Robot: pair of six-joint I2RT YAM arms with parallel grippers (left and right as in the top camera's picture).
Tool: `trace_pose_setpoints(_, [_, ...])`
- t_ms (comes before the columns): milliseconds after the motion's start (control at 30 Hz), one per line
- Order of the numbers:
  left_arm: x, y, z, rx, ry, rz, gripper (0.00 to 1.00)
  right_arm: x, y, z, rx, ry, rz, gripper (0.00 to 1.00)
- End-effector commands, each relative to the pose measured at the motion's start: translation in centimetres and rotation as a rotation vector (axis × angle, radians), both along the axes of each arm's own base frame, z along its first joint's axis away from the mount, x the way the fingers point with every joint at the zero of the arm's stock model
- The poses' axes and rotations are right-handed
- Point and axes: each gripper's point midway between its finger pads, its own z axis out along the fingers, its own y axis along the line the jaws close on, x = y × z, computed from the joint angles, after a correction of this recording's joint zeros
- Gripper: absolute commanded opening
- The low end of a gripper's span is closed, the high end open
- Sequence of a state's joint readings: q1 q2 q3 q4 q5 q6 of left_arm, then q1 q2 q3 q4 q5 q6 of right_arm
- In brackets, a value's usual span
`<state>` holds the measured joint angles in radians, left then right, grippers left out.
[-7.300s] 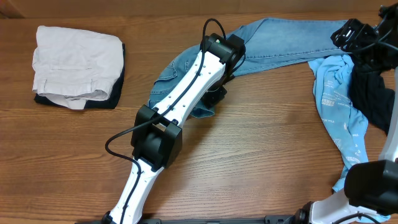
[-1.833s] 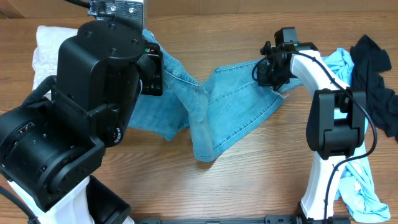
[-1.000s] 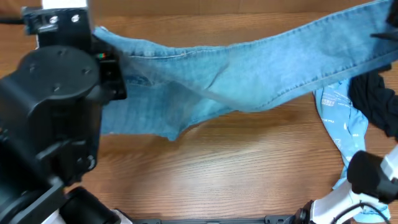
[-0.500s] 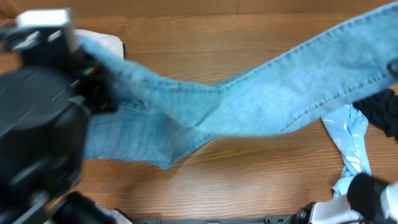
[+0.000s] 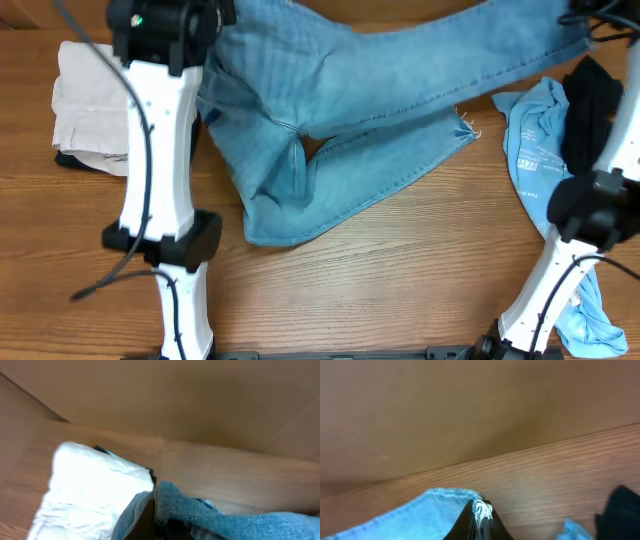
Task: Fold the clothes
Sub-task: 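Lower the jeans flat onto the table and open both grippers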
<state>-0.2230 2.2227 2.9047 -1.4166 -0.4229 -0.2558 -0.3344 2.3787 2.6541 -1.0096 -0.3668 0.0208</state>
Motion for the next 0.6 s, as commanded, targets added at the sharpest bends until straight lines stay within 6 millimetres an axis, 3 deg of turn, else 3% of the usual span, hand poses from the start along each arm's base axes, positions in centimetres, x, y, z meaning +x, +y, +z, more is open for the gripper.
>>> trace_pose_setpoints(0, [3.4, -0.4, -4.3, -0.035, 0.046, -0.005, 0.04, 2.4, 0.5, -2.9, -0.043, 0.010, -0.035, 0.04])
trace_pose_setpoints(167, [6.6, 1.5, -11.3, -0.047, 0.140, 0.059, 0.04, 5.4, -0.7, -7.4, -0.013, 0.014, -0.151, 0.04])
trace_pose_setpoints(333, [8.0, 3.5, -16.5, -0.044, 0.220, 0.110, 0.04, 6.2, -4.5, -10.0, -0.030, 0.009, -0.271, 0.04])
trace_pose_setpoints(567, [8.7, 7.3, -18.8, -0.075, 0.229, 0.210, 0.04, 5.5, -8.5, -11.1, -0.064, 0.009, -0.361, 0.04])
